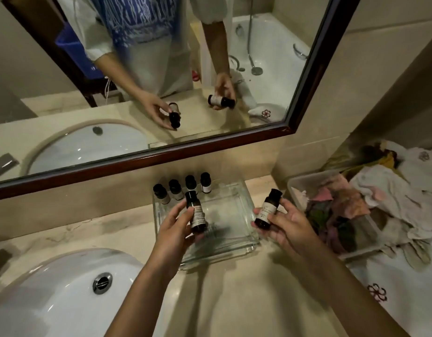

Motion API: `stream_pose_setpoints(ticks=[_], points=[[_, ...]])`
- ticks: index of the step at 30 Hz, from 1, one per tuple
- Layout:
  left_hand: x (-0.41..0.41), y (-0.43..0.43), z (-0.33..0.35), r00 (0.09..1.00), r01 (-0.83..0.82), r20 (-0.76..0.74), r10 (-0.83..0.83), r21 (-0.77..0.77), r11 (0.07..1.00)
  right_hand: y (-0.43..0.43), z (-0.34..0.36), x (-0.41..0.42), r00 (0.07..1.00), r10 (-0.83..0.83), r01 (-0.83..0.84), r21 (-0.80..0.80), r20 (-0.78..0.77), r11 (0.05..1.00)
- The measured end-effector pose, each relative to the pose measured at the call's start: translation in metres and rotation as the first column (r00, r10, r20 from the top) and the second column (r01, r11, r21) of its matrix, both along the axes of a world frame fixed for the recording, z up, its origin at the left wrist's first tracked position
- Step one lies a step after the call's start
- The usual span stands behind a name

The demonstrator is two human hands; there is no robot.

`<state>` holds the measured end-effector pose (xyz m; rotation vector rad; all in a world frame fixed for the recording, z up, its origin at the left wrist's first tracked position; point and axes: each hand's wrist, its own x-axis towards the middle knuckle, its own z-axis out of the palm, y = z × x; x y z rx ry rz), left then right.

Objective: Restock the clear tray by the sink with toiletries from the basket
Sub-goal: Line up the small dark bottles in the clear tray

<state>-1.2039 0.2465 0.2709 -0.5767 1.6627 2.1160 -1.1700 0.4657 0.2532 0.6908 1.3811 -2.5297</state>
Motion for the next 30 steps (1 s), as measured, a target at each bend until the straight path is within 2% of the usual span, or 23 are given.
stream_pose_setpoints(ticks=[5,8,12,17,22,27,30], points=[[-0.001,0.015,-0.013,0.998,0.03,0.049,-0.034,0.093,0.995,0.012,-0.006,-0.015,1.0,0.02,-0.019,-0.038,0.022,0.999],[-0.002,0.025,-0.023,0.999,0.029,0.03,-0.033,0.138,0.99,0.016,-0.012,-0.021,0.999,0.039,-0.04,0.019,0.026,0.999],[-0.009,0.037,-0.037,0.997,0.077,0.005,-0.078,0.115,0.99,0.02,-0.021,-0.026,0.999,0.049,-0.05,0.116,0.016,0.992],[-0.022,0.055,-0.06,0.999,0.029,-0.035,-0.032,-0.088,0.996,0.025,-0.032,-0.032,0.996,0.09,-0.086,0.131,-0.023,0.988],[-0.029,0.079,-0.077,0.986,-0.033,-0.168,-0.007,-0.233,0.972,0.024,-0.043,-0.047,0.994,0.088,-0.066,0.296,-0.062,0.953],[-0.032,0.098,-0.089,0.95,-0.115,-0.309,-0.034,-0.451,0.885,0.017,-0.058,-0.073,0.999,0.03,-0.006,0.492,-0.041,0.87],[-0.032,0.1,-0.094,0.941,-0.147,-0.336,-0.047,-0.528,0.837,0.013,-0.071,-0.086,0.997,0.045,0.004,0.63,-0.062,0.777]])
